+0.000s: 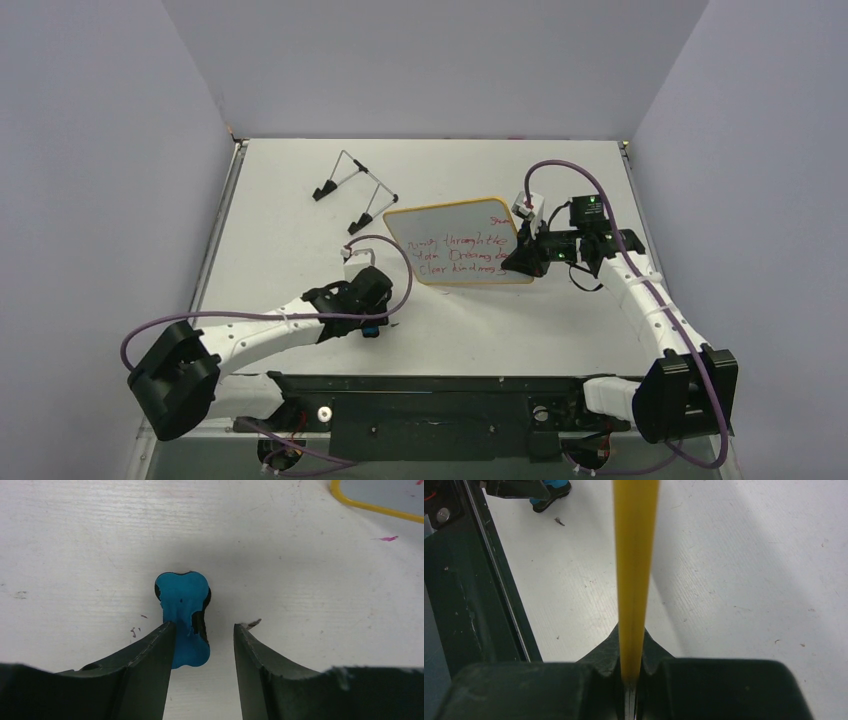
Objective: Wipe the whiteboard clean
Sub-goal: Erase the center of the board with the whiteboard.
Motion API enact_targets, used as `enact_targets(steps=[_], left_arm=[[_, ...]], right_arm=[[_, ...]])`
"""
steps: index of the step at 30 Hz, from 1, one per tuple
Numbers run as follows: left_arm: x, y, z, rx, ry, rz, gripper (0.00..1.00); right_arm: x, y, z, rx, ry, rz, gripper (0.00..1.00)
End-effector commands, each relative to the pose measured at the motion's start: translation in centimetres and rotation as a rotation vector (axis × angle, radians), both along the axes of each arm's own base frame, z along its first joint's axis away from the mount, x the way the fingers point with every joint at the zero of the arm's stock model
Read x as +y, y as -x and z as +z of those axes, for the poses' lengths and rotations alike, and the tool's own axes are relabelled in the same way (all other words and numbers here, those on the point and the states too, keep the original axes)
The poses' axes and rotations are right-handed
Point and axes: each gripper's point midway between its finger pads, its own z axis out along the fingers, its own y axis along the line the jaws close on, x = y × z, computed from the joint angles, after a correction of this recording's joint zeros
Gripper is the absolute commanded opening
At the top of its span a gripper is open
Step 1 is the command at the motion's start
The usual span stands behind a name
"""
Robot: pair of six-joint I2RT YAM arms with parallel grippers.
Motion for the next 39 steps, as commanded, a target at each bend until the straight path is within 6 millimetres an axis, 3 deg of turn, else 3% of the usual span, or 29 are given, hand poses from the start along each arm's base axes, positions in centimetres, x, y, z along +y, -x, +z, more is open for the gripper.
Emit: enact_targets(steps=[1,8,19,33,39], left_arm=[[0.7,-1.2,1.0,-0.04,-0.097,0.063,0.45],[0.9,-1.9,2.4,-0.079,-0.124,0.059,0.51],[1.4,-1.4,0.0,0.005,-0.177,-0.002,0.53],[1.0,-0.7,-2.7,0.09,-0.173,-0.054,0.29],[1.3,-0.8,-2.6,0.084,-0.174,-0.05,0.09]], right_arm=[[0.5,-0.5,1.7,-0.058,-0.038,0.039,0.0],[0.4,-0.3,1.6,-0.052,-0.038,0.052,0.0],[0.4,-0.1,1.4,-0.041,-0.038,0.066,0.0],[0.3,0.0,1.3,-0.031,-0.038,0.072,0.0],[0.3,0.1,1.2,-0.026,-0.04,0.076,0.0]])
